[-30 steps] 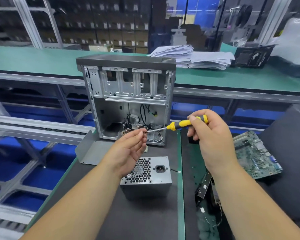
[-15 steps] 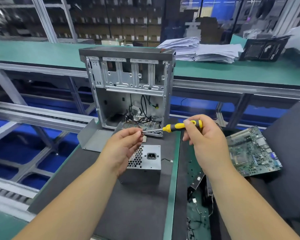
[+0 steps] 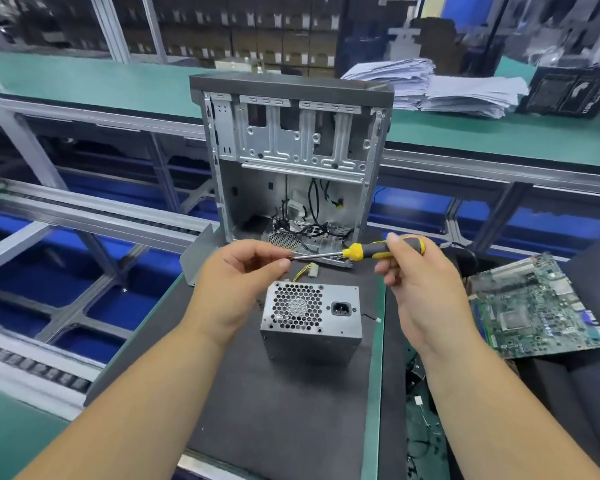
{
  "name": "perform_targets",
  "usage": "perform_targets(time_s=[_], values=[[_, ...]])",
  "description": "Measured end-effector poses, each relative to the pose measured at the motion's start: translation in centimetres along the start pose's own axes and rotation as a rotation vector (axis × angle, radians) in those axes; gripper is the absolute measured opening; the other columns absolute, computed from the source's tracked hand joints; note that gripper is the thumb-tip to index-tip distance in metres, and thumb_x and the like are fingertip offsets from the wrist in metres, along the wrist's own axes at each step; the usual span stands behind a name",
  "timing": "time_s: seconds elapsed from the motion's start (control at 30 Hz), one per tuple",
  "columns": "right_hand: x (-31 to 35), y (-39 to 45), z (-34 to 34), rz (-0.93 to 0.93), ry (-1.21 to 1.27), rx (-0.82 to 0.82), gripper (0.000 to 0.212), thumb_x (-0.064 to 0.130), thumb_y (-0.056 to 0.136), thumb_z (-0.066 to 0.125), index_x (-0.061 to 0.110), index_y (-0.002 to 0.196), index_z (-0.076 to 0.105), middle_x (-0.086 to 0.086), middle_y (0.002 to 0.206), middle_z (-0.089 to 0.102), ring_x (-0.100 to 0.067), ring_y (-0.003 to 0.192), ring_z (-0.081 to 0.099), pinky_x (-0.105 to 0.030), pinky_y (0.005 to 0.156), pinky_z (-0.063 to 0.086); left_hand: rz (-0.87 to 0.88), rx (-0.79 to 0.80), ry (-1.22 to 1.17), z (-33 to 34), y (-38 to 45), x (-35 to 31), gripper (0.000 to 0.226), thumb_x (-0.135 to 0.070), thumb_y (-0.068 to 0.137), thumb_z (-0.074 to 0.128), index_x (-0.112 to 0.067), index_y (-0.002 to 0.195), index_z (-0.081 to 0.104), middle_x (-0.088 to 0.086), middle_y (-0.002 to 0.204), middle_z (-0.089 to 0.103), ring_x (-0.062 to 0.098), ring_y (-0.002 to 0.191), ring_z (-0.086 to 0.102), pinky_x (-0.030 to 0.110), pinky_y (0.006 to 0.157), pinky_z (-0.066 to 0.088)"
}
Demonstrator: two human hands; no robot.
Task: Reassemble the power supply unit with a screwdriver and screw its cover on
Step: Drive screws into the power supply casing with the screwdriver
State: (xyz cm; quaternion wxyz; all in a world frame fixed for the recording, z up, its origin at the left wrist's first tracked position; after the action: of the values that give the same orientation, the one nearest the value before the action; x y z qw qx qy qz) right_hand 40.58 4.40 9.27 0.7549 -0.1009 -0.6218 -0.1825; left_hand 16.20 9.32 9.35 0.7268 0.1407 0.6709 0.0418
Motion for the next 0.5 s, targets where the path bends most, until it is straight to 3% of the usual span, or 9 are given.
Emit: perform_targets(time_s=[0.13,0.33,0.5], values=[[-1.3,0.0,1.2,0.047,0.045,-0.115,0.020,0.027,0.096,0.062,0.020,0.077,0.057,0.002,0.063,0.066,-0.009,0.057,0.056,-0.017,0.053,0.043,0.007,-0.027,-0.033,-1.4,0.8,0.5,0.020,-0.007,0.075,0.079,-0.026,0.084,0.079,0.000,0.081,0.075,0.008,0.076,0.067,0.015,0.071,0.052],[-1.1,0.0,4.5,0.041,0.064,-0.046,0.011,0.017,0.096,0.058,0.019,0.086,0.061,0.001,0.073,0.067,-0.013,0.067,0.061,-0.020,0.058,0.045,0.014,-0.038,0.004,-3.7,2.1,1.9,0.025,-0.005,0.080,0.076,-0.030,0.085,0.078,-0.006,0.082,0.074,0.004,0.078,0.065,0.013,0.073,0.050],[-1.2,0.3,5.3,0.035,0.024,-0.127,0.016,0.013,0.095,0.058,0.018,0.081,0.061,0.004,0.069,0.065,-0.011,0.064,0.058,-0.018,0.055,0.045,0.211,-0.007,0.157,-4.5,3.1,0.5,0.023,-0.008,0.082,0.074,-0.030,0.088,0.074,-0.012,0.089,0.071,0.005,0.087,0.066,0.013,0.078,0.049]])
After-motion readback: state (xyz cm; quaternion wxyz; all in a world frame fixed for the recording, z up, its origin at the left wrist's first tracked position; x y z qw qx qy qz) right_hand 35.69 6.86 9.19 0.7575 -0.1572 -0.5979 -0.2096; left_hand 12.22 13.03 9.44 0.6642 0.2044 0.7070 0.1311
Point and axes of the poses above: each hand's wrist, its own y-axis towards the middle knuckle, its own z-axis out of the palm, x = y × z, the point moved 10 cm from there along y, towards the middle knuckle
